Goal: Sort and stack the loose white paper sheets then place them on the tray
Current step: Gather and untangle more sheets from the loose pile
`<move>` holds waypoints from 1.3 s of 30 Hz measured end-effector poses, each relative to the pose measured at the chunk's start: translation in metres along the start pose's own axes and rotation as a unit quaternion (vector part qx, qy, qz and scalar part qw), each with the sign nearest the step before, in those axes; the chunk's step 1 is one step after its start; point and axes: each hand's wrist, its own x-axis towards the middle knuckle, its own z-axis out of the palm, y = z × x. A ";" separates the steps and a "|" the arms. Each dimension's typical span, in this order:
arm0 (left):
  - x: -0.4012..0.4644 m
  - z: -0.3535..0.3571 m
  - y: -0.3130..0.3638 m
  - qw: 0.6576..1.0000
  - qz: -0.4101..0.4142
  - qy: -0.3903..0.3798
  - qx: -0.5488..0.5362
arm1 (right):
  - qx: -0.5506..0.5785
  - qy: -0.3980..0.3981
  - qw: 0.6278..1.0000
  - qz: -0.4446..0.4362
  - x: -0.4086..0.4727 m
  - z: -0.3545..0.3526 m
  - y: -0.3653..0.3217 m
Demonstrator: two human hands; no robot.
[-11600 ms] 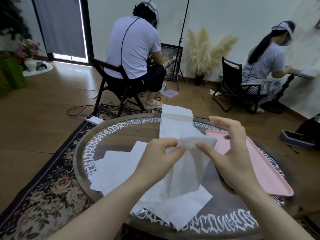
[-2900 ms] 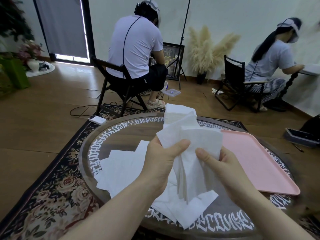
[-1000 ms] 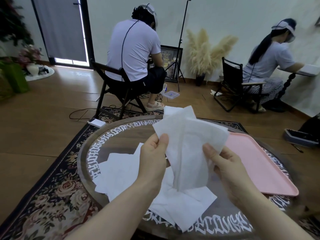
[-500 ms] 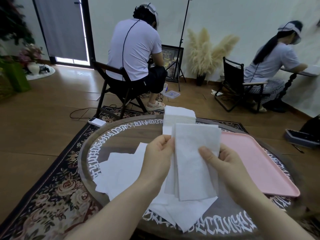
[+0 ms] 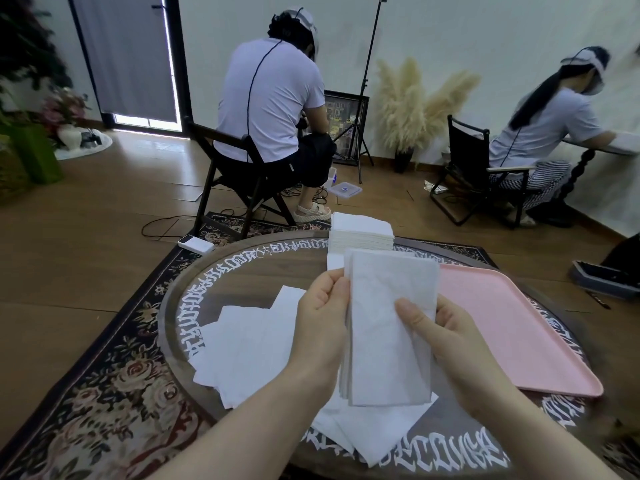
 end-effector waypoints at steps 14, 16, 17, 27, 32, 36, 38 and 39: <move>0.001 -0.002 0.001 0.999 0.000 -0.035 -0.005 | -0.035 0.011 0.999 -0.026 0.001 0.001 0.001; 0.001 -0.002 0.001 0.999 0.003 -0.035 -0.003 | -0.037 0.016 0.999 -0.025 0.001 0.002 0.001; 0.001 -0.002 0.001 0.999 0.004 -0.036 -0.001 | -0.037 0.018 0.999 -0.024 0.001 0.002 0.001; -0.001 -0.003 0.001 0.999 0.008 -0.054 0.000 | -0.041 0.035 0.998 -0.026 -0.001 0.004 -0.001; -0.003 -0.001 0.000 0.995 0.049 -0.082 0.010 | -0.042 0.043 0.997 -0.038 -0.001 0.004 -0.002; 0.000 -0.004 0.000 0.995 0.069 -0.069 0.018 | -0.060 0.079 0.993 -0.067 -0.002 0.006 -0.007; 0.001 -0.005 0.001 0.995 0.068 -0.074 0.001 | -0.017 0.103 0.993 -0.061 0.000 0.005 -0.009; 0.001 -0.005 0.001 0.995 0.066 -0.075 -0.008 | 0.025 0.095 0.994 -0.039 0.000 0.003 -0.010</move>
